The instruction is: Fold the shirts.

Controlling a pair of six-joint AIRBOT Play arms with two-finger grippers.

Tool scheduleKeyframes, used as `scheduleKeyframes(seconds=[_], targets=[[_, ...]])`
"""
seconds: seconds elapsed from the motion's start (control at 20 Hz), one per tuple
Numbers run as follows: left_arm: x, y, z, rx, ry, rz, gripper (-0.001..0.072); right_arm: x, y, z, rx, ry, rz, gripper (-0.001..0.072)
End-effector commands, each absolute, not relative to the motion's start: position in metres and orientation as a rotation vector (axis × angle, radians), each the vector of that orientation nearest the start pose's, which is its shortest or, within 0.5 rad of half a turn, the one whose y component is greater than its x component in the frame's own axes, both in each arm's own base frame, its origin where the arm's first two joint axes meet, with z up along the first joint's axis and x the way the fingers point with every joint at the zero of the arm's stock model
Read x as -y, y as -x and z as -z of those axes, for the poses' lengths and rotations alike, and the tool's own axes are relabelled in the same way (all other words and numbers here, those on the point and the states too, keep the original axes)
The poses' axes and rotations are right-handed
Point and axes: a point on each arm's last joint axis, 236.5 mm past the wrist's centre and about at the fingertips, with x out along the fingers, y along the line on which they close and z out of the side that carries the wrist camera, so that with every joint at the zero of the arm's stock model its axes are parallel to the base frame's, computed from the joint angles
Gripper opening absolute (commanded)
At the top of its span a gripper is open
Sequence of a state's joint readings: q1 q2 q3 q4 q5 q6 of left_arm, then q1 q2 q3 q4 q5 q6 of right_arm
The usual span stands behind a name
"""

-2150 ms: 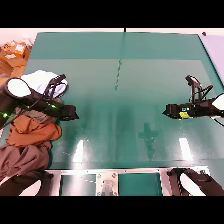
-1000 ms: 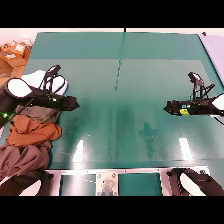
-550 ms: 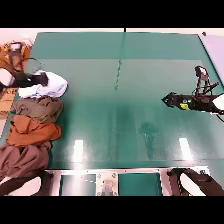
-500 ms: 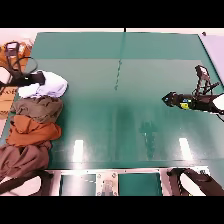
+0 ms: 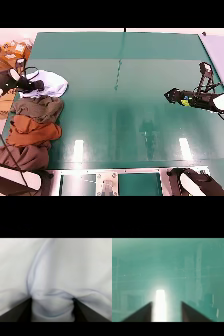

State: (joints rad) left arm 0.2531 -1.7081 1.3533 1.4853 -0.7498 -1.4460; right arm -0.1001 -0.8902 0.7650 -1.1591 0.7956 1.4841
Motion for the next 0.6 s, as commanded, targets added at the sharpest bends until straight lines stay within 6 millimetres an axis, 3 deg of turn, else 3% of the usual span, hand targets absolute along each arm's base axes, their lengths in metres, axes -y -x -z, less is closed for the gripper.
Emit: scheduleKeyframes(seconds=[0.0,0.15,0.25,0.4,0.55], targets=[[-0.115,-0.503,0.09,-1.127,0.09,-0.109,0.0036,-0.033,-0.361,-0.049,-0.874,-0.381,-0.084,0.0219],[-0.11,-0.527,0.052,-1.066,0.115,-0.08,0.0025,-0.033,-0.361,-0.049,-0.877,-0.422,-0.066,0.0072],[-0.094,-0.544,0.007,-1.02,0.143,-0.027,0.0024,-0.033,-0.361,-0.049,-0.876,-0.422,-0.065,0.0068],[-0.04,-0.564,-0.076,-0.949,0.087,0.106,0.0024,-0.029,-0.361,-0.05,-0.874,-0.427,-0.056,0.002],[0.051,-0.56,-0.148,-0.882,0.04,0.263,0.0024,-0.021,-0.361,-0.049,-0.87,-0.437,-0.035,0.002]])
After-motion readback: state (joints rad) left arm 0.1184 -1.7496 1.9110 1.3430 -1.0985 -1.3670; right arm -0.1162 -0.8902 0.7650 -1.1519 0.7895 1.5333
